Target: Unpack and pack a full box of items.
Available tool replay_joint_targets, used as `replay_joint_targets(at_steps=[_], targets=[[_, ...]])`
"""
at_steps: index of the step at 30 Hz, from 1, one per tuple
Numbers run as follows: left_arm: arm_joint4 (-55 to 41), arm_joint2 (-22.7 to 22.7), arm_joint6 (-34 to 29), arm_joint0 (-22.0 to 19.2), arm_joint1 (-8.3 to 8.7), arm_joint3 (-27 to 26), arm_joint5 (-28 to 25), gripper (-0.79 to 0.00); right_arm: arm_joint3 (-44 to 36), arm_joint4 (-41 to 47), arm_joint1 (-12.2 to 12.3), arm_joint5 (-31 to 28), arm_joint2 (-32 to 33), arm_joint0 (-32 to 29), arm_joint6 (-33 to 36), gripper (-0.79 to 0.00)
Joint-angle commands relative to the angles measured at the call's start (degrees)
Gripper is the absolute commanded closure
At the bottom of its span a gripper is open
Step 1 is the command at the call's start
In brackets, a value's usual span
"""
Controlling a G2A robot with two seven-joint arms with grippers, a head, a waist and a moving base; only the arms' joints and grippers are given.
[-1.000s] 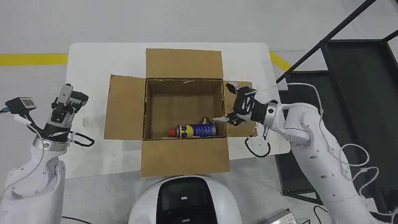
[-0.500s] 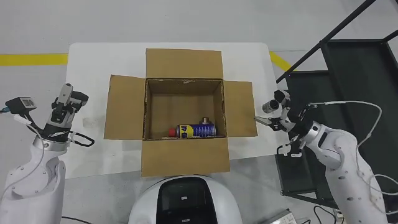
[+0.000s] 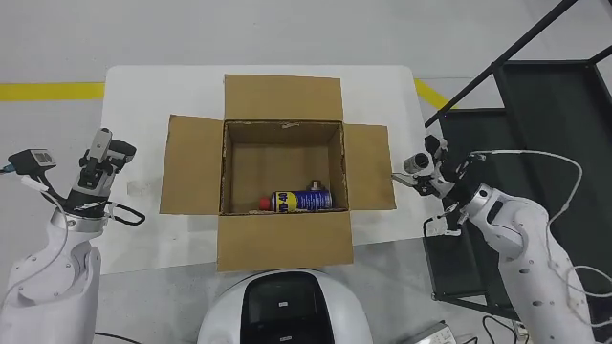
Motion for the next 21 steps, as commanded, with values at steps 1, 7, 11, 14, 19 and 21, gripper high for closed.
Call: replay_joint_targets(at_steps=[1, 7, 11, 14, 19, 21], targets=[[0.0, 0.0, 0.0, 0.0, 0.0, 0.0, 0.0, -0.785, 2.59, 1.36, 0.07, 0.84, 0.34, 0.74, 1.83, -0.785], [0.0, 0.0, 0.0, 0.0, 0.0, 0.0, 0.0, -0.785, 13.57, 3.63, 0.18, 2.64, -1.0, 5.29, 7.3, -0.785], [0.0, 0.0, 0.0, 0.0, 0.0, 0.0, 0.0, -0.785, 21.87, 5.56, 0.2, 2.07, -2.7, 9.66, 9.9, -0.785], [0.0, 0.0, 0.0, 0.0, 0.0, 0.0, 0.0, -0.785, 27.35, 5.07, 0.15, 2.17, -4.4, 12.97, 10.83, -0.785], [0.0, 0.0, 0.0, 0.0, 0.0, 0.0, 0.0, -0.785, 33.76, 3.91, -0.04, 2.15, -6.96, 16.98, 10.13, -0.785], [0.0, 0.0, 0.0, 0.0, 0.0, 0.0, 0.0, -0.785, 35.84, 3.2, -0.1, 2.74, -7.74, 18.4, 9.62, -0.785]])
